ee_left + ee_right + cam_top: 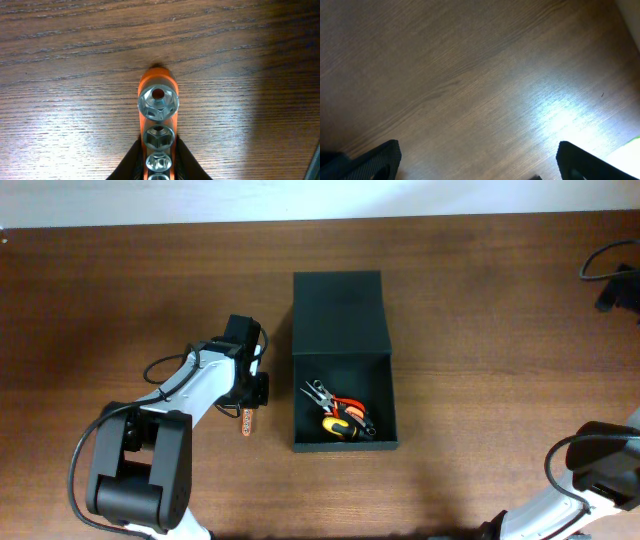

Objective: Pack container
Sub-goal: 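Lower the left gripper and close it on the socket rail end, then lift the socket rail and carry it over the box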

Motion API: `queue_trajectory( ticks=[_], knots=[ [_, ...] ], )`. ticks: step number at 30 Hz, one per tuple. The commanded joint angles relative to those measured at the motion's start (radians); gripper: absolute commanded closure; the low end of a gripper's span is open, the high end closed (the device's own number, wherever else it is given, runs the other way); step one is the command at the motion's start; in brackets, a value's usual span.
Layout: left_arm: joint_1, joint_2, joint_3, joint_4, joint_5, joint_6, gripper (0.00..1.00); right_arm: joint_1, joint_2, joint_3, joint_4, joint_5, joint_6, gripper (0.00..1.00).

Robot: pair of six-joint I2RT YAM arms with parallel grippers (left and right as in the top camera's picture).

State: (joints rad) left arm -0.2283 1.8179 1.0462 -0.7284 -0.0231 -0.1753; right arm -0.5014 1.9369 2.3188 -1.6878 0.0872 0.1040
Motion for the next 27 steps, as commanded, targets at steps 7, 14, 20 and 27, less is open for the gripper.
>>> queue_trajectory(
  ticks=[7,14,20,27],
  knots=[
    [-0.004,0.033,-0.003,0.001,0.024,0.005,0.91,-0.004,0.001,-0.002,0.0,-0.002,0.006,0.01],
    [-0.003,0.013,0.114,-0.07,-0.013,0.006,0.93,-0.004,0.001,-0.002,0.0,-0.002,0.006,0.01],
    [-0.005,-0.047,0.336,-0.182,-0.071,0.073,0.93,-0.004,0.001,-0.002,0.0,-0.001,0.006,0.01],
    [-0.061,-0.142,0.586,-0.255,-0.068,0.125,0.93,-0.004,0.001,-0.002,0.0,-0.002,0.006,0.01]
  ],
)
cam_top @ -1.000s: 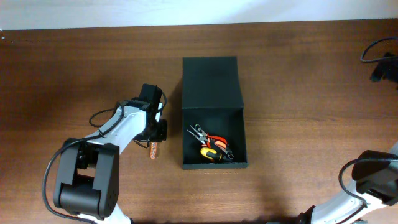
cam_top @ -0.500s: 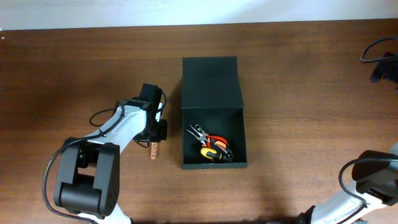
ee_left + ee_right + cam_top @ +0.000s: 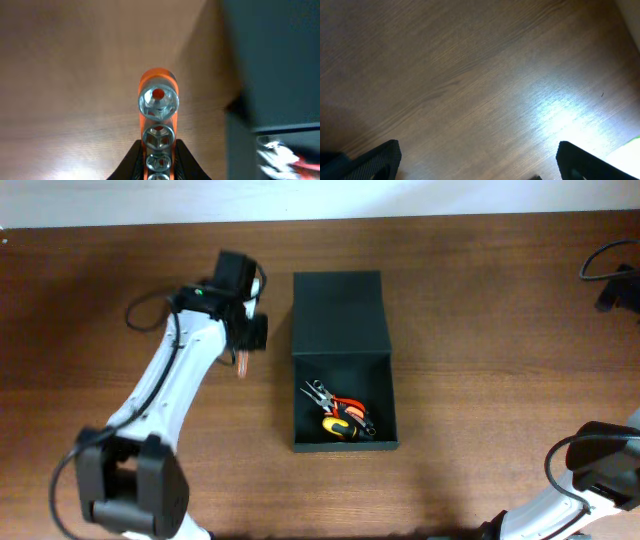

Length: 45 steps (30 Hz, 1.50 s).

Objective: Pack container
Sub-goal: 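Lift the socket rail and carry it over the box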

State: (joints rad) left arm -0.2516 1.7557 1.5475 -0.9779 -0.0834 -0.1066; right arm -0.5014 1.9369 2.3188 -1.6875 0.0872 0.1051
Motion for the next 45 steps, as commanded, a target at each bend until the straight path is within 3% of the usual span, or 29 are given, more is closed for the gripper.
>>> queue_trajectory(
  ticks=[1,5,12,18,28,45],
  knots=[
    [-0.054,-0.093,0.108,-0.005,-0.008,0.069,0.93,-0.004,0.001,-0.002,0.0,-0.002,0.005,0.01],
    [-0.15,-0.135,0.178,-0.005,0.021,0.144,0.93,-0.004,0.001,-0.002,0.0,-0.002,0.005,0.01],
    [-0.311,-0.124,0.188,-0.003,0.233,0.165,0.93,-0.004,0.001,-0.002,0.0,-0.002,0.005,0.01],
    [-0.399,-0.063,0.188,-0.007,0.229,0.192,0.93,-0.004,0.001,-0.002,0.0,-0.002,0.005,0.01],
    [-0.423,0.084,0.188,-0.11,0.23,0.371,0.92,-0.004,0.001,-0.002,0.0,-0.002,0.005,0.01],
    [-0.428,0.298,0.187,-0.175,0.238,0.439,0.92,-0.004,0.001,-0.002,0.0,-0.002,0.005,0.01]
  ],
)
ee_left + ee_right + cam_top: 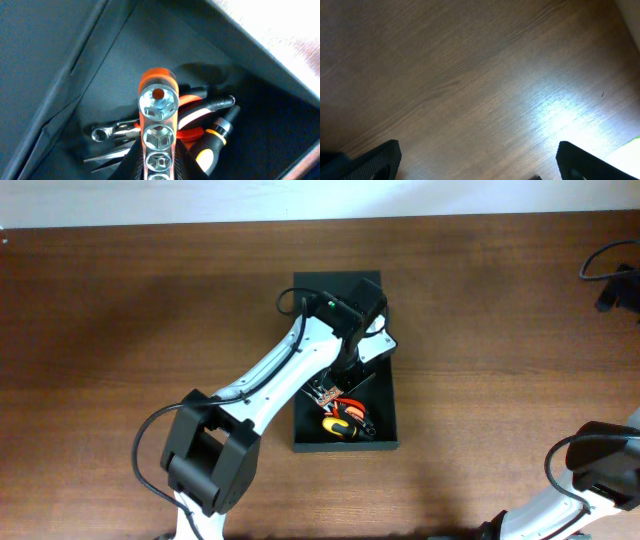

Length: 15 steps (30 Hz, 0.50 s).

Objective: Pack container
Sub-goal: 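Lift the socket rail and carry it over the box, then lower the socket rail into the box and open the left gripper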

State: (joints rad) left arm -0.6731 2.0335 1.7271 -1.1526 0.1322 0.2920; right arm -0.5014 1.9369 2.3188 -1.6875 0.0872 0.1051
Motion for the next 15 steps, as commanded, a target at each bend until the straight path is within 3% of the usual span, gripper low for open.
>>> queue_trajectory(
  ticks=[1,15],
  knots=[
    [-0.006,0.027,0.007,-0.001,0.026,0.046,0.92,-0.004,0.001,-0.002,0.0,-0.002,0.005,0.01],
    [-0.005,0.123,0.007,0.051,0.032,0.054,0.92,-0.004,0.001,-0.002,0.0,-0.002,0.005,0.01]
  ],
)
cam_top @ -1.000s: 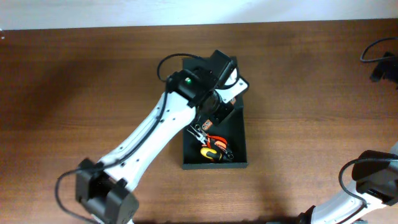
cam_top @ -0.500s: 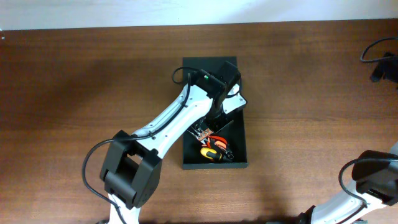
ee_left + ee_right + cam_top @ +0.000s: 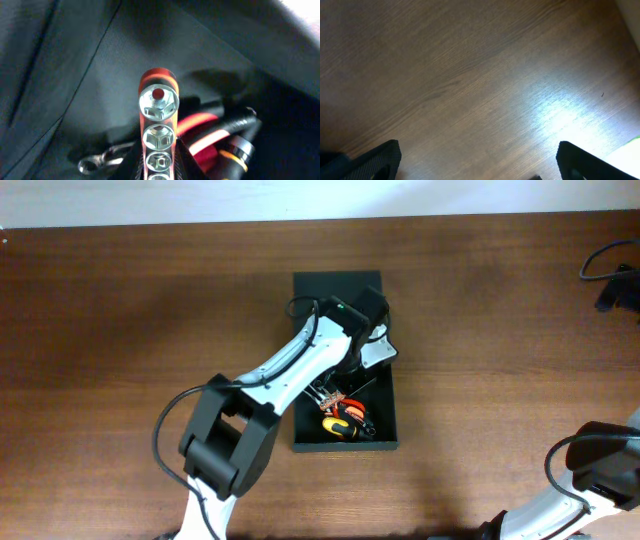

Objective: Pack container
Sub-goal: 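Lower the socket rail into the box and open the left gripper, then raise the left arm away and bring the right arm forward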

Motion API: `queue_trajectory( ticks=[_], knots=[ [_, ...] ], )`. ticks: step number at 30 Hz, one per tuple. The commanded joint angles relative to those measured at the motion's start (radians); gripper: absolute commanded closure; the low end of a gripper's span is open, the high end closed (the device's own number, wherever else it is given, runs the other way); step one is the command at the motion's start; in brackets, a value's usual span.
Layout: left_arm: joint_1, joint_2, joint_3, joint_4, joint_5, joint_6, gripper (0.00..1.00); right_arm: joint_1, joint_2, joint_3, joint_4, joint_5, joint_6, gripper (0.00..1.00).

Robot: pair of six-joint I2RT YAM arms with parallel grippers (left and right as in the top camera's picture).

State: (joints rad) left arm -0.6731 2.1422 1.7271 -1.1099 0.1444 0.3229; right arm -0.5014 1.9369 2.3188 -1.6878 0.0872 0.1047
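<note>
An open black box lies mid-table with its lid folded back. Inside its near half lie red-handled pliers, a black and yellow screwdriver and a small wrench. My left gripper is shut on an orange socket rail carrying several chrome sockets, held low inside the box just above those tools. In the overhead view the left gripper reaches into the box from the left. My right gripper is open over bare wood, holding nothing.
The table is brown wood, with the box walls around the left gripper. A black cable sits at the far right edge. The right arm's base shows at the lower right corner.
My left gripper has gone lower into the box with the socket rail, now close over the pliers and screwdriver. The right gripper has not moved.
The left gripper held the socket rail on the table left of the box. Then it held the rail raised beside the box's lid. Then it was over the box interior, and now it is low above the tools inside. The right gripper stayed open and still.
</note>
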Motion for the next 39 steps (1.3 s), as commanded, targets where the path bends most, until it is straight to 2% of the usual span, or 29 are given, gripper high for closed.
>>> queue_trajectory(
  ticks=[1,9,10,11,13,17,22,29,32,33,34,39],
  knots=[
    [-0.005,0.018,0.007,0.015,0.02,0.023,0.93,-0.004,0.001,-0.002,0.0,-0.001,0.005,0.01],
    [-0.005,0.02,0.007,0.029,0.011,0.023,0.75,-0.004,0.001,-0.002,0.0,-0.002,0.005,0.01],
    [-0.005,0.02,0.007,0.029,0.008,0.023,0.7,-0.004,0.001,-0.002,0.0,-0.002,0.005,0.01],
    [-0.005,0.02,0.007,0.029,0.004,0.023,0.6,-0.004,0.001,-0.002,0.0,-0.002,0.005,0.01],
    [-0.005,0.02,0.007,0.03,-0.01,0.023,0.56,-0.004,0.001,-0.002,0.0,-0.002,0.005,0.01],
    [-0.005,0.02,0.008,0.041,-0.013,0.023,0.37,-0.004,0.001,-0.002,0.0,-0.002,0.005,0.01],
    [0.011,0.015,0.058,0.025,-0.013,-0.043,0.31,-0.004,0.001,-0.002,0.0,-0.001,0.005,0.01],
    [0.057,-0.026,0.352,-0.116,-0.01,-0.072,0.28,-0.004,0.001,-0.002,0.0,-0.001,0.005,0.01],
    [0.074,-0.057,0.515,-0.171,-0.01,-0.072,0.19,-0.004,0.001,-0.002,0.0,-0.002,0.005,0.01],
    [0.084,-0.069,0.57,-0.187,-0.011,-0.073,0.13,-0.004,0.001,-0.002,0.0,-0.002,0.005,0.01],
    [0.093,-0.081,0.614,-0.196,-0.012,-0.076,0.01,-0.004,0.001,-0.002,0.0,-0.002,0.005,0.01],
    [0.173,-0.134,0.778,-0.219,-0.07,-0.115,0.01,-0.004,0.001,-0.002,0.0,-0.002,0.005,0.01]
  ],
)
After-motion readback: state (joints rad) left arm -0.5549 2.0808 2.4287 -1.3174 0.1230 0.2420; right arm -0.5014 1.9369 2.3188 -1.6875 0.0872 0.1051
